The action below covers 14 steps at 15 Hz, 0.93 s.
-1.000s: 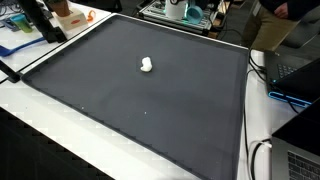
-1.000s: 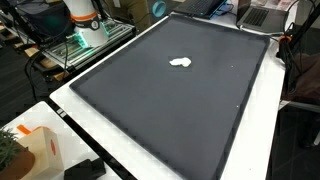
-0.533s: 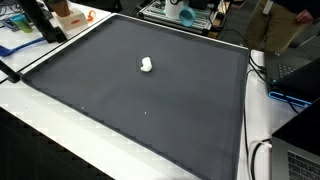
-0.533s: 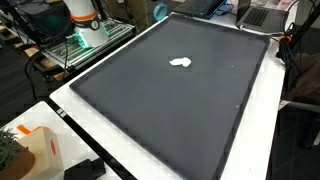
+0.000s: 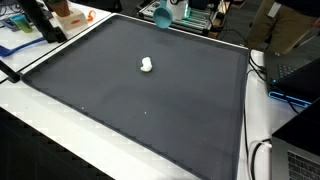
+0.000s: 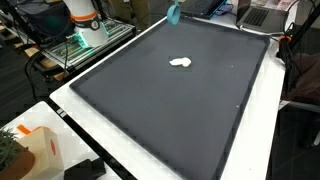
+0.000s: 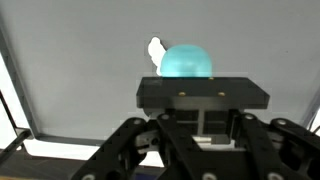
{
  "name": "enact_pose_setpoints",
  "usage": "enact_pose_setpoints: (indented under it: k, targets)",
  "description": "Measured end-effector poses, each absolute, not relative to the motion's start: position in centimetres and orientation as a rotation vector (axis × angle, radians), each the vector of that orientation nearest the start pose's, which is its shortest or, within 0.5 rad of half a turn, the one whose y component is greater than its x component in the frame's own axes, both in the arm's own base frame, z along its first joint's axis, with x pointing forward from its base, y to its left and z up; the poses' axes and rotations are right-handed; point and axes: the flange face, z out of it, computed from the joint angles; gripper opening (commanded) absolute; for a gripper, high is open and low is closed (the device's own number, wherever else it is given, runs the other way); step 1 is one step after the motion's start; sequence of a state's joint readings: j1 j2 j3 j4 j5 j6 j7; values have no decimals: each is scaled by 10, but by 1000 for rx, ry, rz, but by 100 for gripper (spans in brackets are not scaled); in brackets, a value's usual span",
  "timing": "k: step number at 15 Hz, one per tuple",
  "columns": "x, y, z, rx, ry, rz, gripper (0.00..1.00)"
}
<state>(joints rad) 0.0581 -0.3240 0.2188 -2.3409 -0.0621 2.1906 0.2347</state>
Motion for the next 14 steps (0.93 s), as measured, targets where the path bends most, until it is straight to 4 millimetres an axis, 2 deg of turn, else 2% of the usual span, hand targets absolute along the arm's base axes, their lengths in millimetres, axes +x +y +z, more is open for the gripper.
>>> enact_pose_setpoints:
  k: [2, 3, 5, 6, 10, 14]
  targets:
    - [470, 126, 477, -3177, -276, -276, 22]
    - [479, 122, 476, -3158, -336, -258, 47]
    - [493, 115, 475, -3146, -320, -225, 47]
    - [496, 114, 474, -3145, -316, -219, 22]
    - [501, 108, 464, -3211, -371, -206, 22]
    - [513, 92, 424, -3265, -436, -119, 22]
